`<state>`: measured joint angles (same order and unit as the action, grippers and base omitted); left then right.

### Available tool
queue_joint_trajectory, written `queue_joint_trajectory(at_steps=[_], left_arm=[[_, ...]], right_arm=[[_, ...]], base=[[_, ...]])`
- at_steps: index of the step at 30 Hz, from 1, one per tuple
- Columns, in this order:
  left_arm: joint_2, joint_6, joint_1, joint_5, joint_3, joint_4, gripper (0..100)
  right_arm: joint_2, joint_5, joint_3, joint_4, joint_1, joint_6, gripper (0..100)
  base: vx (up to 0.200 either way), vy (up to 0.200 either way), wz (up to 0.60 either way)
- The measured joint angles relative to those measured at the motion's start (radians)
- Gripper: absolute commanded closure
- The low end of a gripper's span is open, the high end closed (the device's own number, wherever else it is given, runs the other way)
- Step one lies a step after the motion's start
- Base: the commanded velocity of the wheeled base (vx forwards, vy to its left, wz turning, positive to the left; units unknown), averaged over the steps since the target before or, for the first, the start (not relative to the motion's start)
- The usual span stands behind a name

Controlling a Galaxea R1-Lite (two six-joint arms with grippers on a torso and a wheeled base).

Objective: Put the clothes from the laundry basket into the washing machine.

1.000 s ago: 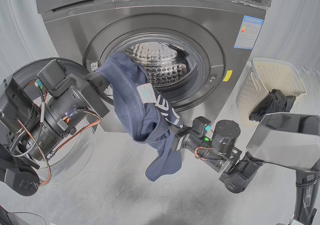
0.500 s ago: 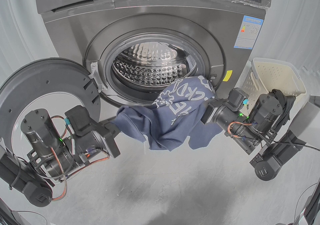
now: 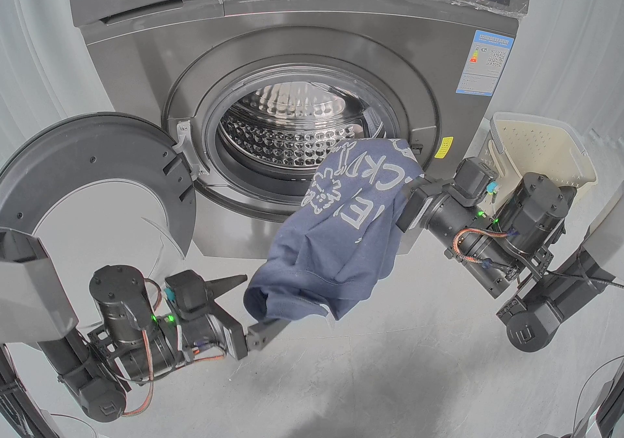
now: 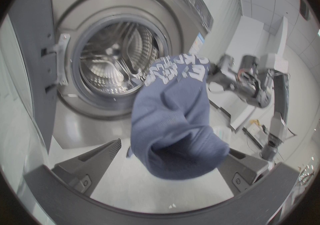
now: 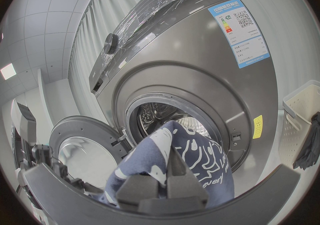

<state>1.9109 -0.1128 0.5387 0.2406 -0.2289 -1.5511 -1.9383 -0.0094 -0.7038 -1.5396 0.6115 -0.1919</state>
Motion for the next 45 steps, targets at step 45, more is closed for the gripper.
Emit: queue_joint_trajectory(at_steps=[45], left_arm=[[0.253, 0.018, 0.079, 0.039, -0.38, 0.001, 0]], right_arm=[[-0.064, -0.051, -0.05, 0.013, 0.189, 0.003, 100]], base=[[0.0, 0.0, 0.0]])
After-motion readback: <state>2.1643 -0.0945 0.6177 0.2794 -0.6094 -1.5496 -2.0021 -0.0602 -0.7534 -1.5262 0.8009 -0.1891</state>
